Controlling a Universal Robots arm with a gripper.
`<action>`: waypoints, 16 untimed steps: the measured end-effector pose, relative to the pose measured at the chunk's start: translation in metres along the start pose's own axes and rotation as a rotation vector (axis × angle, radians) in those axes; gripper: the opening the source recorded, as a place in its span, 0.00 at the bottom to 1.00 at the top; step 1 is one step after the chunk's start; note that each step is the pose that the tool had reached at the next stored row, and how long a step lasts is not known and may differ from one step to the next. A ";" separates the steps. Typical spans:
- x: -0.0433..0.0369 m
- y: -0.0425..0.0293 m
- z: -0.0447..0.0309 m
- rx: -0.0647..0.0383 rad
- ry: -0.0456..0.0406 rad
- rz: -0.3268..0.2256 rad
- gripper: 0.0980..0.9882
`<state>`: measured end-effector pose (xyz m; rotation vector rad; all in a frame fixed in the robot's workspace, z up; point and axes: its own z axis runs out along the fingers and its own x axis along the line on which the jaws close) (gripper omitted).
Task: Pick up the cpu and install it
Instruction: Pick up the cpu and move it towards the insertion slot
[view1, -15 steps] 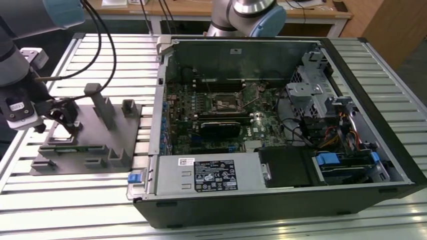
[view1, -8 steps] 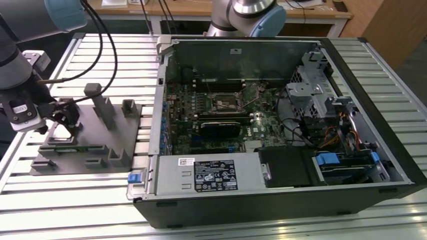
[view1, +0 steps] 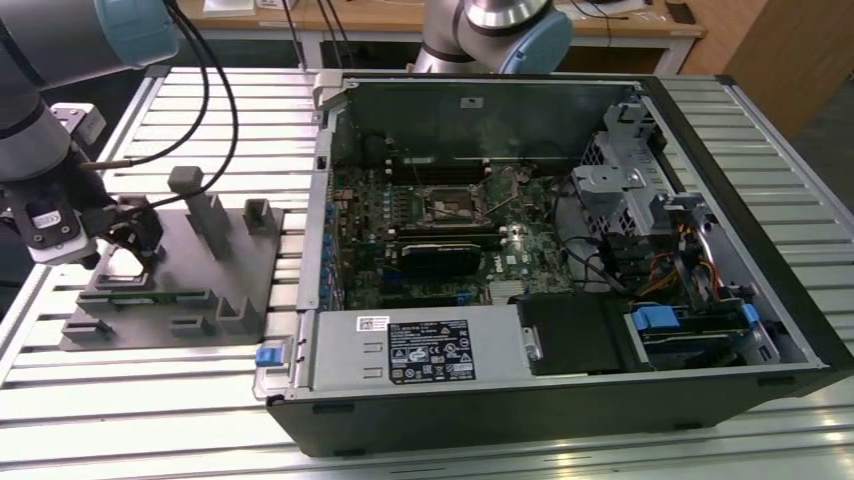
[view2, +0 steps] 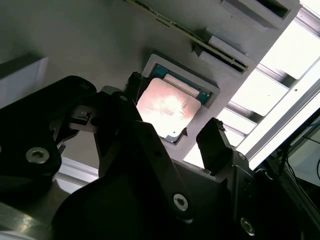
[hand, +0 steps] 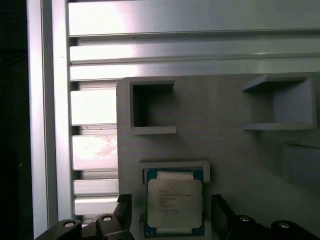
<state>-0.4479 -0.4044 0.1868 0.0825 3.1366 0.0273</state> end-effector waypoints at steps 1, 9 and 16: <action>0.0000 0.0000 0.0009 0.000 0.0000 0.000 0.71; 0.0001 0.0019 0.0031 -0.001 -0.0018 0.000 0.62; 0.0001 0.0025 0.0031 -0.004 -0.0090 0.000 0.62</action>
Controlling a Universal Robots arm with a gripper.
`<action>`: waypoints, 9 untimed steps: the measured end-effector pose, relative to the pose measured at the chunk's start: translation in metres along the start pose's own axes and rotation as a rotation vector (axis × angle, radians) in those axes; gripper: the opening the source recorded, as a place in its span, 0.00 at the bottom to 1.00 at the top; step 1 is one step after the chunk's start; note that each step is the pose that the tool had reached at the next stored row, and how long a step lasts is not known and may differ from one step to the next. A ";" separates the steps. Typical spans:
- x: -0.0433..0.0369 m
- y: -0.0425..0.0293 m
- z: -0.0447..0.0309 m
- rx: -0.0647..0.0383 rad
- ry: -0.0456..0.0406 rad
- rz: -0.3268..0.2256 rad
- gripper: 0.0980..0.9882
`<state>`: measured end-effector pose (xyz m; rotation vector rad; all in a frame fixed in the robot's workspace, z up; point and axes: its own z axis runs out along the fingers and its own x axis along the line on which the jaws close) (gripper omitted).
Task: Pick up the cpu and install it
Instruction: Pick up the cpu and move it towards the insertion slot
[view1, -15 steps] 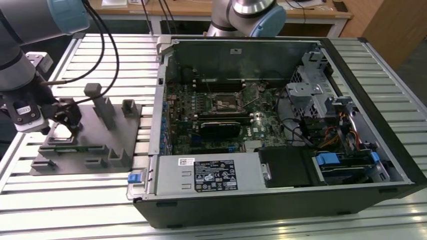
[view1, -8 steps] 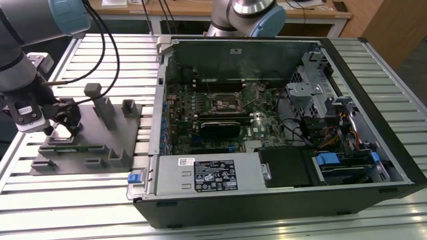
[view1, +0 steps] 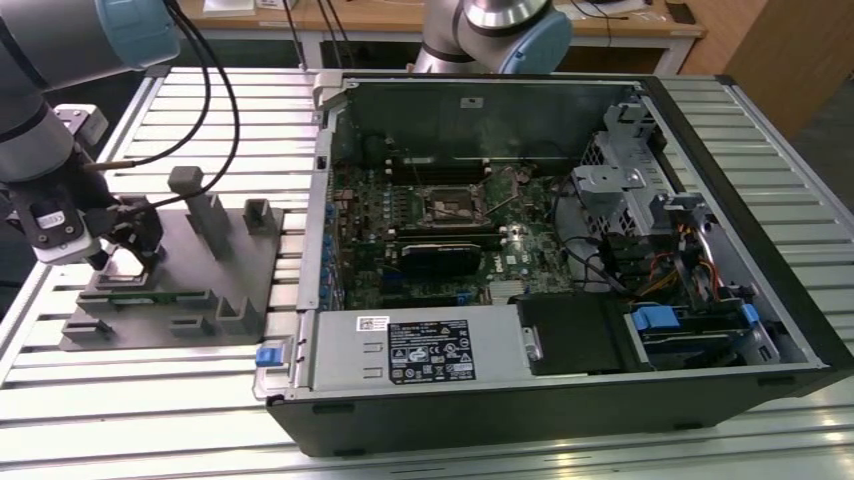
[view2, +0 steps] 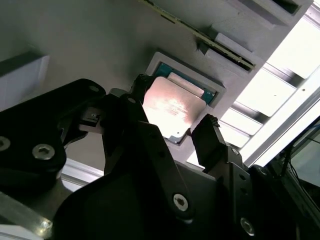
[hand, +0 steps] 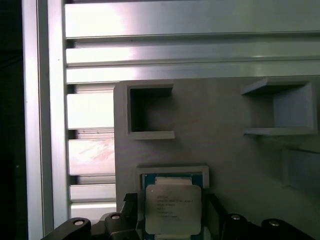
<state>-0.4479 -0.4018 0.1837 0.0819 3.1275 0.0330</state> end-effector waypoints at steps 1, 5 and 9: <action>0.0000 0.0000 0.0000 0.000 -0.0011 0.000 0.62; 0.0000 0.0003 -0.0012 0.000 -0.0017 0.000 0.62; 0.0000 0.0004 -0.0015 0.000 -0.0018 0.000 0.62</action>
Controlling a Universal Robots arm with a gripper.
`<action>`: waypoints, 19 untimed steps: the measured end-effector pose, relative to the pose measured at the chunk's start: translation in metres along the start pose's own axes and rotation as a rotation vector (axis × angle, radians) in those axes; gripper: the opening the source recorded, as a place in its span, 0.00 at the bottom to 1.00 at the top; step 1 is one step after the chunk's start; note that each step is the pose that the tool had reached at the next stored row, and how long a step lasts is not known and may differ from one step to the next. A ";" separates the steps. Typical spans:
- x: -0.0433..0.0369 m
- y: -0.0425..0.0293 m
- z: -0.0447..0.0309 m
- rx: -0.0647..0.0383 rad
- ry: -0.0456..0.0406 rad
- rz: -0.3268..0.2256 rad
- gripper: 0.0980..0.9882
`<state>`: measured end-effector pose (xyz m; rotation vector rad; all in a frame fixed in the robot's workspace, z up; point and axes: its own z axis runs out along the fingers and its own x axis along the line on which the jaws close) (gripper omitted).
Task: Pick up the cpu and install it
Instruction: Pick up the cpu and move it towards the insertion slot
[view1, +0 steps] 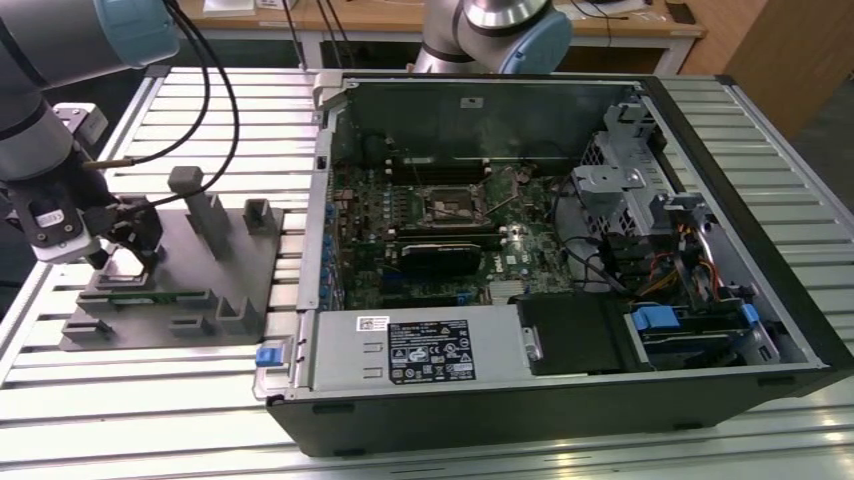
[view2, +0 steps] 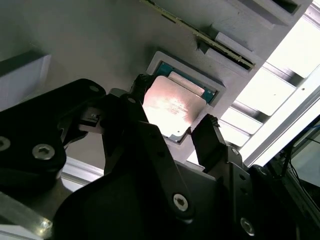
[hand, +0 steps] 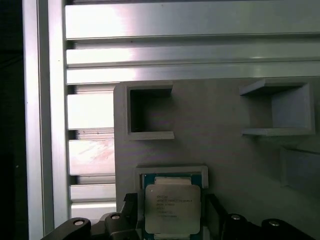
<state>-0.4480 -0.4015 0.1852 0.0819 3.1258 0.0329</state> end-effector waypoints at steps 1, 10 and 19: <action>0.0000 0.0000 0.0000 0.000 -0.0001 0.000 0.62; 0.0000 0.0000 0.0001 0.000 0.0000 0.000 0.49; -0.0002 0.0003 -0.0117 0.000 0.0000 0.000 0.49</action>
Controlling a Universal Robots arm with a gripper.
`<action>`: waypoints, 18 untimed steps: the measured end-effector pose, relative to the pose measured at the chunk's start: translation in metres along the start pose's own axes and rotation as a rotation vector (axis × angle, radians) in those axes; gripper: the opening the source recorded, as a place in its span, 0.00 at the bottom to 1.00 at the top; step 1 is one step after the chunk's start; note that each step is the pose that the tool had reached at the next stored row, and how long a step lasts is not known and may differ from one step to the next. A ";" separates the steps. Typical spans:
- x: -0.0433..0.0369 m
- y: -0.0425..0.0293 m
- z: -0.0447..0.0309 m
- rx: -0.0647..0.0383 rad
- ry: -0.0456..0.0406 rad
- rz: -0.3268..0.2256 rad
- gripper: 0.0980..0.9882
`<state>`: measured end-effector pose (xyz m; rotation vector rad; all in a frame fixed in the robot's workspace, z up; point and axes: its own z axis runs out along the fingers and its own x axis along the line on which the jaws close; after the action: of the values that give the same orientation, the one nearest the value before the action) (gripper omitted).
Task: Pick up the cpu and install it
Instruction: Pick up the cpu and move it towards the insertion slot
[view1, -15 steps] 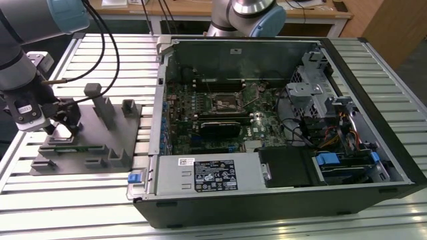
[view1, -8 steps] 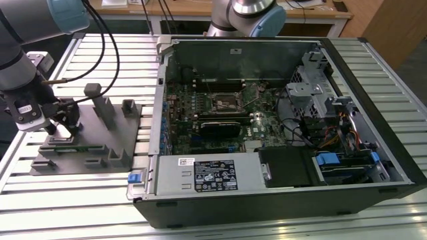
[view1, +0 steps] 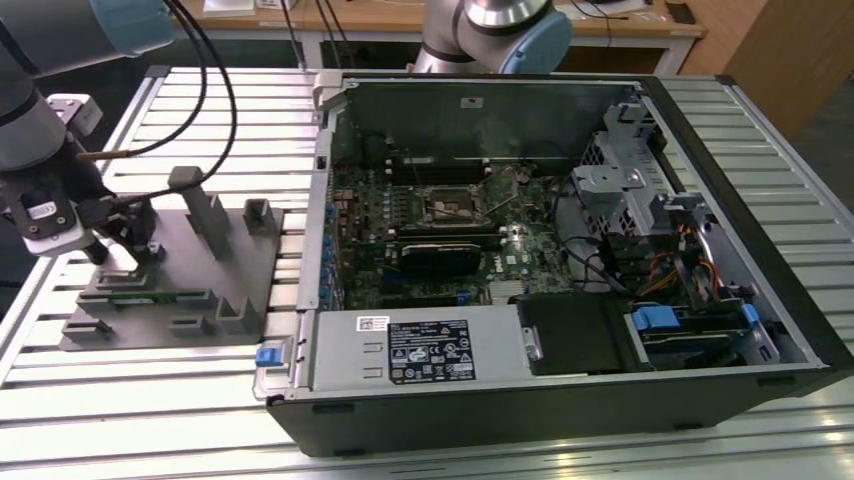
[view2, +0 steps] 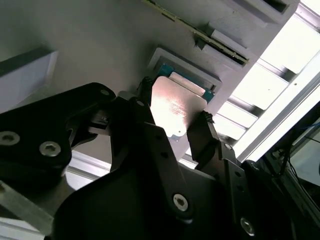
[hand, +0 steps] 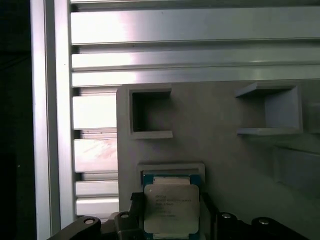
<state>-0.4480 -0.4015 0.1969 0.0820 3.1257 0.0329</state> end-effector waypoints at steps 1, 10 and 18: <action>0.0000 0.0000 -0.0015 0.000 0.0000 0.000 0.49; -0.0002 -0.0001 -0.0163 -0.006 -0.0001 0.000 0.49; -0.0004 0.0002 -0.0268 -0.012 0.0006 0.000 0.49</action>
<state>-0.4480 -0.4019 0.2238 0.0821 3.1258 0.0511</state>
